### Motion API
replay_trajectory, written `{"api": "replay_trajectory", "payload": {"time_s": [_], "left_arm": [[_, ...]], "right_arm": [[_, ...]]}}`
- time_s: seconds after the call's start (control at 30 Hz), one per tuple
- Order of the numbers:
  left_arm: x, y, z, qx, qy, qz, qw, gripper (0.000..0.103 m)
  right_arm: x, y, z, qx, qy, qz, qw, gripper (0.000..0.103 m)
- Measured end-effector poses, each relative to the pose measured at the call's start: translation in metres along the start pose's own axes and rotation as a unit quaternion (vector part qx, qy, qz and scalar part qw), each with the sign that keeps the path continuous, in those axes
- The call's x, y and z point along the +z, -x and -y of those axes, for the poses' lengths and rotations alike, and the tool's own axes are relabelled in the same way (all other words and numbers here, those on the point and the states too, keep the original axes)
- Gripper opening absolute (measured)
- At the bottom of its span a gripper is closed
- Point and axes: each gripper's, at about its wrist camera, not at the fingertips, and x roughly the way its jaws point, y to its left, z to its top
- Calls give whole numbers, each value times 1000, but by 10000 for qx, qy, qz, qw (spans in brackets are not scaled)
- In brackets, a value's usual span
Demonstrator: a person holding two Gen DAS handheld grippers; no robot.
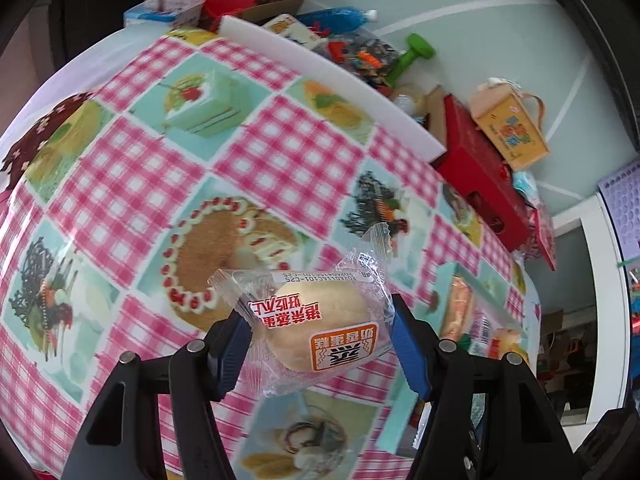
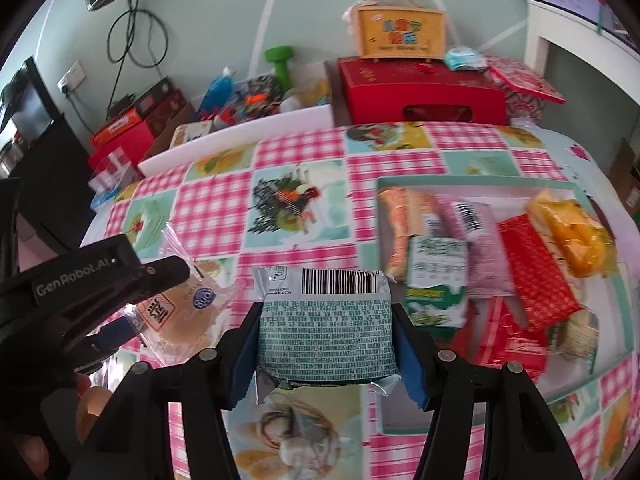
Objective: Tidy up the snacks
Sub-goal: 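Carry the green cake and bun bag into the tray and release both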
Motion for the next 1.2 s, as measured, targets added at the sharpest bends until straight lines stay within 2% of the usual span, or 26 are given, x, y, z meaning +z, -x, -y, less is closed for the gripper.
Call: {"api": "replay_trajectory", "payload": {"time_s": [0.27, 0.63, 0.87, 1.2], "left_arm": [[16, -2, 31, -171, -349, -42, 9992, 67], [5, -13, 72, -245, -994, -60, 9947, 67], [-10, -15, 102, -442, -1399, -128, 9891, 67], [-42, -23, 152, -643, -2068, -260, 9759, 67]], "right_arm": [[9, 10, 37, -267, -346, 178, 9989, 63], [19, 20, 90, -503, -936, 309, 9939, 63], [20, 24, 137, -780, -1456, 330, 9857, 63], [13, 27, 189, -1023, -2030, 211, 9736, 63]]}}
